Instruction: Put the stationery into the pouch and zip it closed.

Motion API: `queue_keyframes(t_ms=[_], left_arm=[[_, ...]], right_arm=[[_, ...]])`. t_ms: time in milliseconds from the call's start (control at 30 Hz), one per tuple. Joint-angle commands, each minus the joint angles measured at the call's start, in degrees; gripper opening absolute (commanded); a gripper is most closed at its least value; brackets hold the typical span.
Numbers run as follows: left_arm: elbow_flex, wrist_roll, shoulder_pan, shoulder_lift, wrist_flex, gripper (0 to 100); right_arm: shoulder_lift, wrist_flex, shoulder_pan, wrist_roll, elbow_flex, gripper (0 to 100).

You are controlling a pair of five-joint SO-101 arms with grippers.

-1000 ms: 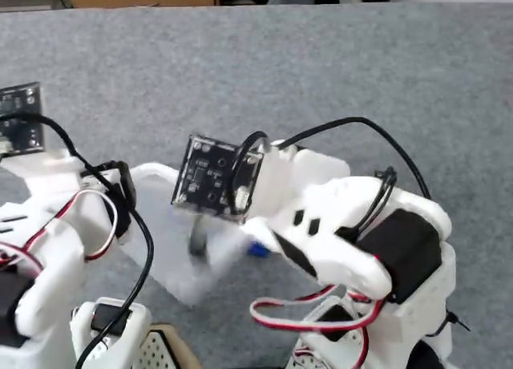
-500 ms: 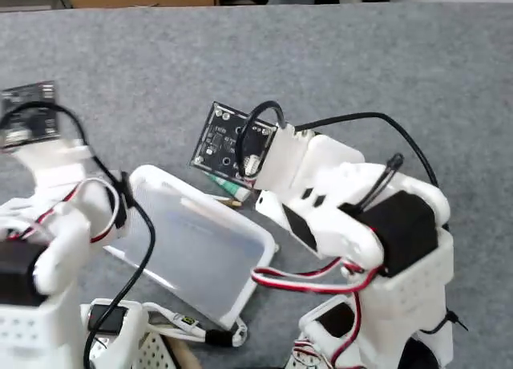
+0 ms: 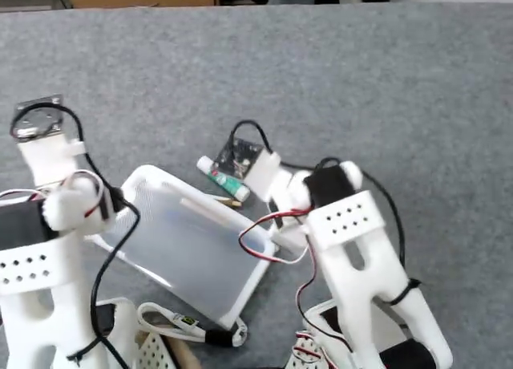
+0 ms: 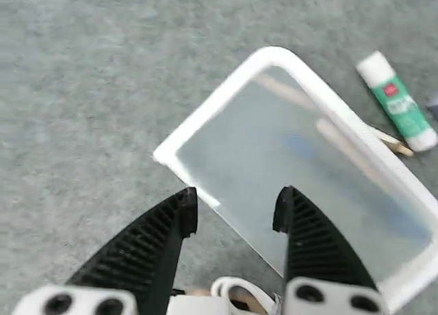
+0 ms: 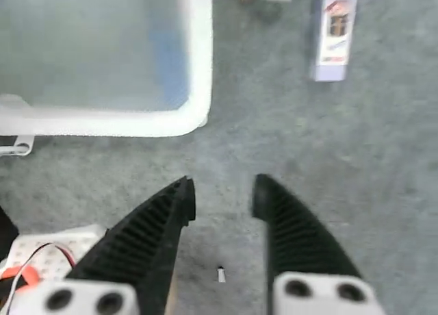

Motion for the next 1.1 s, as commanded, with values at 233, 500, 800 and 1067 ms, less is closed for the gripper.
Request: queue_keyframes(t_ms=[233,500,800,1067], left_arm=[[4.6,-2.6,-6.8,-0.3,-6.4,22],[5.9,-2.5,-6.8,-0.3,-6.7,22],[5.9,-2.5,-6.8,-0.3,-6.7,22],[5.9,-2.5,-6.8,-0.3,-6.8,22]], right_arm=[[8.6,-5.7,-1.6,-3.8,6.1,20.1],[24.9,-5.3,-6.2,-7.9,-6.9,20.4],[25.2,-7.2,-13.9,-11.0,-13.2,20.5],[34.7,-8.6,-8.9,-8.4,-13.1,20.5]])
